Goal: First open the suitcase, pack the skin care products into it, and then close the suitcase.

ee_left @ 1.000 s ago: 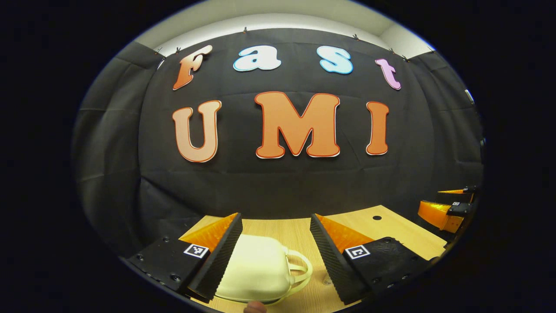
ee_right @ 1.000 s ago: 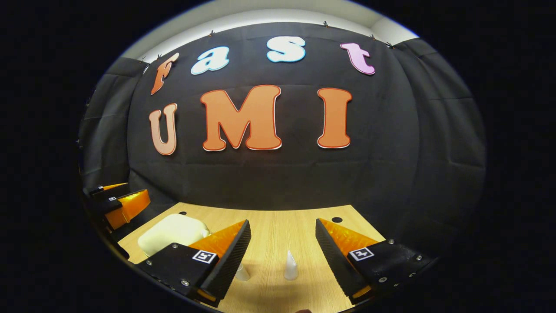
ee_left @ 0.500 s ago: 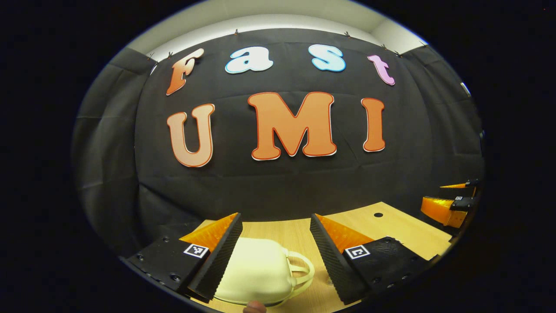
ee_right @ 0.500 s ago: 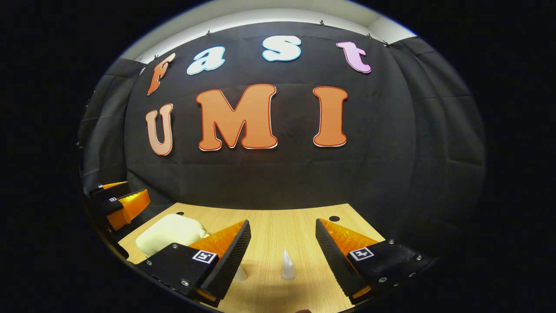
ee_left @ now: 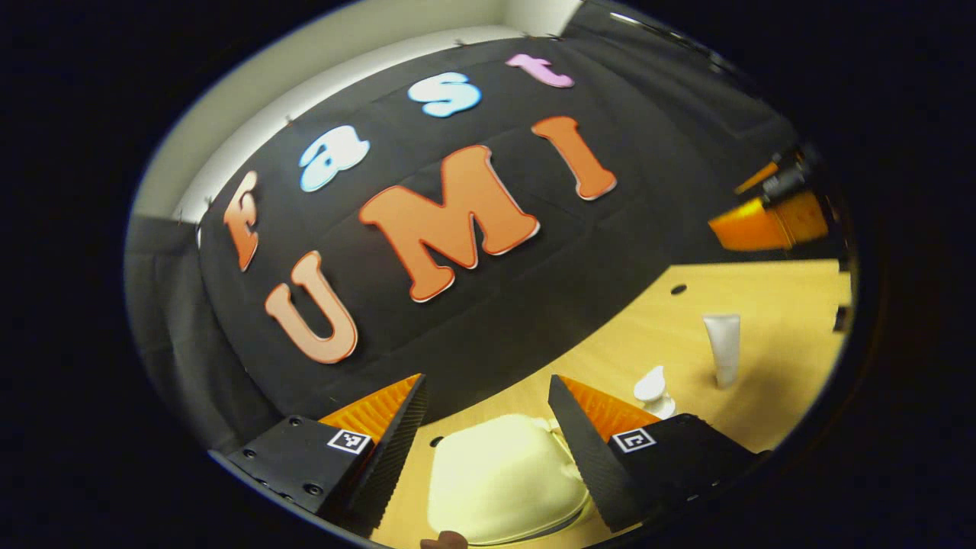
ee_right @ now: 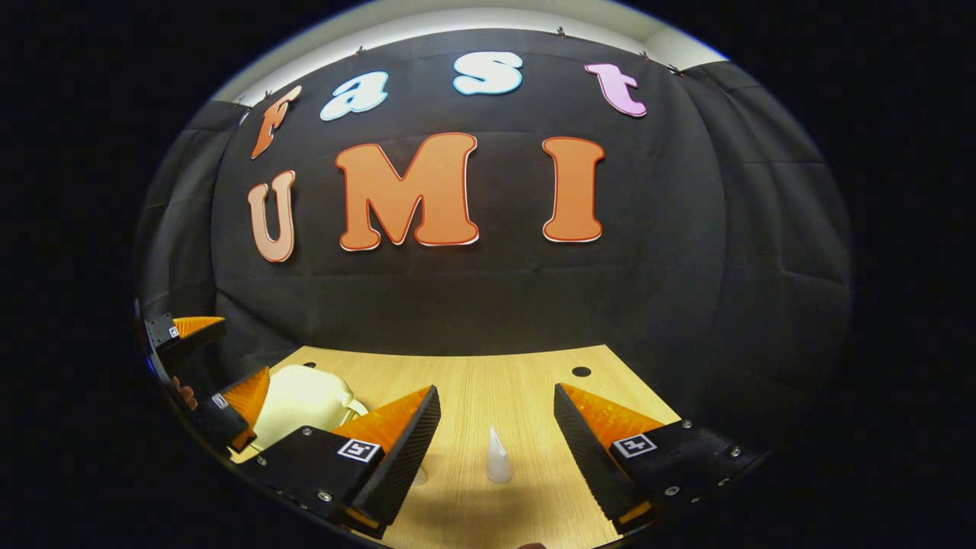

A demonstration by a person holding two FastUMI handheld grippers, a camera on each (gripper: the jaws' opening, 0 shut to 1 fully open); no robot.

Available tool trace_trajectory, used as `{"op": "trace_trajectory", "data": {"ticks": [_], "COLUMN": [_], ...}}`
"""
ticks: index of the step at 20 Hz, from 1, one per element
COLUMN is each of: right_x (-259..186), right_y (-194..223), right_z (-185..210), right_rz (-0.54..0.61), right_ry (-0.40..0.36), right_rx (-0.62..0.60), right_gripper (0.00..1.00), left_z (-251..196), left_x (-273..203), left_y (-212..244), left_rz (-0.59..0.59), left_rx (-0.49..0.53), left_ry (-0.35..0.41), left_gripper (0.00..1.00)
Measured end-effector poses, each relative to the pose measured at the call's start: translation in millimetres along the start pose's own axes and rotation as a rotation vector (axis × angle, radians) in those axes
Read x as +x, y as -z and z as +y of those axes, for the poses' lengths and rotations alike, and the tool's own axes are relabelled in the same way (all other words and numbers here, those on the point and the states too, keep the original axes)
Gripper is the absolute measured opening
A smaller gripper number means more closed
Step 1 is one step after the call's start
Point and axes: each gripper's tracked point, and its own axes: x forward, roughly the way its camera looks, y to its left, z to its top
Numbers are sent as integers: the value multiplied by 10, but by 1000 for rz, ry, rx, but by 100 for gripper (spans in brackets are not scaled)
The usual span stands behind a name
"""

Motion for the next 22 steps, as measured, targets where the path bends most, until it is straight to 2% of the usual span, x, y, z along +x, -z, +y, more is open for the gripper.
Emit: {"op": "trace_trajectory", "data": {"ticks": [2, 4, 12, 19, 22], "right_x": [4, 0, -69, -92, -82], "right_y": [52, 118, 297, 351, 378], "right_z": [-70, -174, -593, -909, -1014], "right_rz": [10, 26, 74, 92, 106], "right_ry": [19, 38, 129, 199, 220], "right_rx": [-4, -2, 17, 42, 57], "right_gripper": [95, 95, 95, 95, 95], "left_z": [-291, -546, -948, -1256, -1276], "left_x": [-50, 18, 278, 589, 638], "left_y": [200, 426, 994, 1441, 1551], "left_rz": [11, 79, 205, 336, 394], "left_rx": [91, 147, 354, 527, 567], "left_ry": [50, 98, 231, 301, 298], "left_gripper": [98, 98, 98, 99, 99]}}
